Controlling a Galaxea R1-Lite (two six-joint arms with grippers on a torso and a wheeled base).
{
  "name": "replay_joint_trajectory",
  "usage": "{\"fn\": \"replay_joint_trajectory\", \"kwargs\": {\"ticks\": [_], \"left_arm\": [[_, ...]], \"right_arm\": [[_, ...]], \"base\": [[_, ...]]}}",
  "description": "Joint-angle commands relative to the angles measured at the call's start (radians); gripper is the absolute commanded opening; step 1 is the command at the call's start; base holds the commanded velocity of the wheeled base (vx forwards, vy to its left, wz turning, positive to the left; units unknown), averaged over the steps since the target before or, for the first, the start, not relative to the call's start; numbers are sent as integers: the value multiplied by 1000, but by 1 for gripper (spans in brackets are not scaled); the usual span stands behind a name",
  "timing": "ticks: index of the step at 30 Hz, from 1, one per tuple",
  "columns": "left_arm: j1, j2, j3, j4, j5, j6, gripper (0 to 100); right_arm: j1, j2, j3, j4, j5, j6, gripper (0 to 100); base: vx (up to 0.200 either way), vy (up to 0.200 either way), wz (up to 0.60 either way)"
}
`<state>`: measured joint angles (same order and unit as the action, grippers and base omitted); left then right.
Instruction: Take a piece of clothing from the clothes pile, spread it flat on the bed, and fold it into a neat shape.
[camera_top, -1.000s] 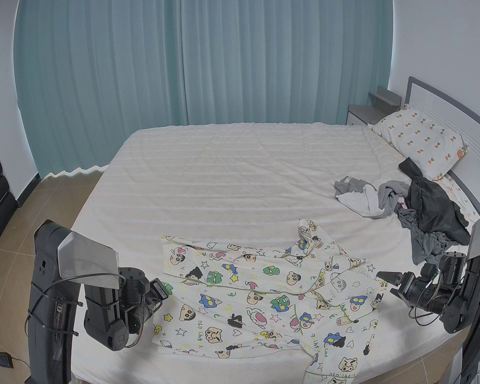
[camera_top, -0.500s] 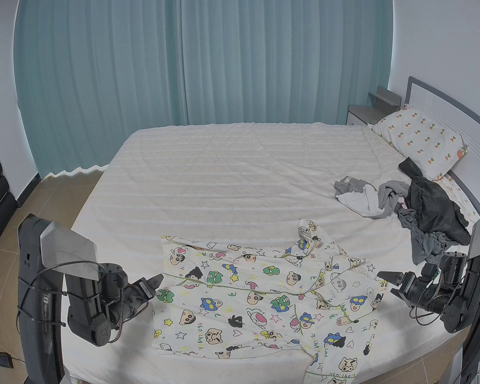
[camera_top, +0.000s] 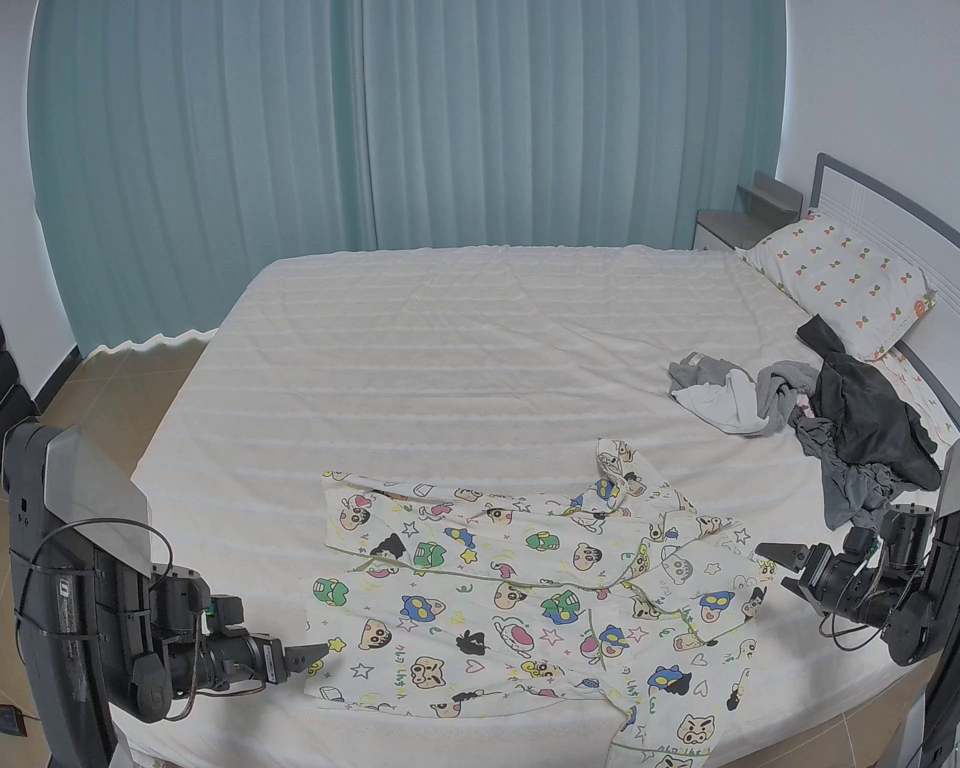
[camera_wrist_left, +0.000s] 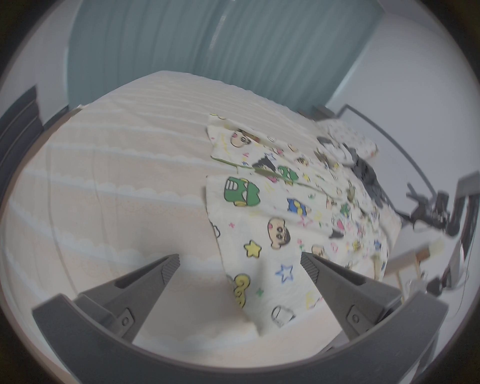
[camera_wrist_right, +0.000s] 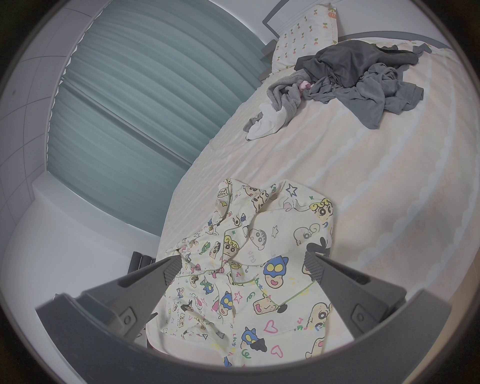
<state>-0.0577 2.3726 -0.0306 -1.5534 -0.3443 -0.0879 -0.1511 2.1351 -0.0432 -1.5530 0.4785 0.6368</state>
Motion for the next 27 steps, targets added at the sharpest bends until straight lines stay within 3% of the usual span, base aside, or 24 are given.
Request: {"fn": "replay_joint_trajectory", "kwargs": {"ticks": [1, 4, 7, 13, 24, 27], "left_arm": [[15, 57, 31, -8, -98, 206, 100], [10, 88, 31, -7, -108, 289, 100], [-1, 103, 31, 4, -119, 312, 100], [-11, 103, 31, 53, -206, 382, 100], [-41, 105, 31, 105, -188, 399, 100], [-53, 106, 31, 107, -136, 407, 100]], "right_arm": [[-1, 5, 0, -10, 2, 0, 100], [-2, 3, 0, -10, 2, 0, 100], [-4, 5, 0, -10, 2, 0, 100], [-5, 5, 0, -10, 2, 0, 100], [-8, 3, 0, -10, 20, 0, 100], [-8, 3, 0, -10, 20, 0, 100]], "base": [[0, 0, 0], [0, 0, 0], [0, 0, 0], [0, 0, 0], [0, 0, 0], [0, 0, 0]]}}
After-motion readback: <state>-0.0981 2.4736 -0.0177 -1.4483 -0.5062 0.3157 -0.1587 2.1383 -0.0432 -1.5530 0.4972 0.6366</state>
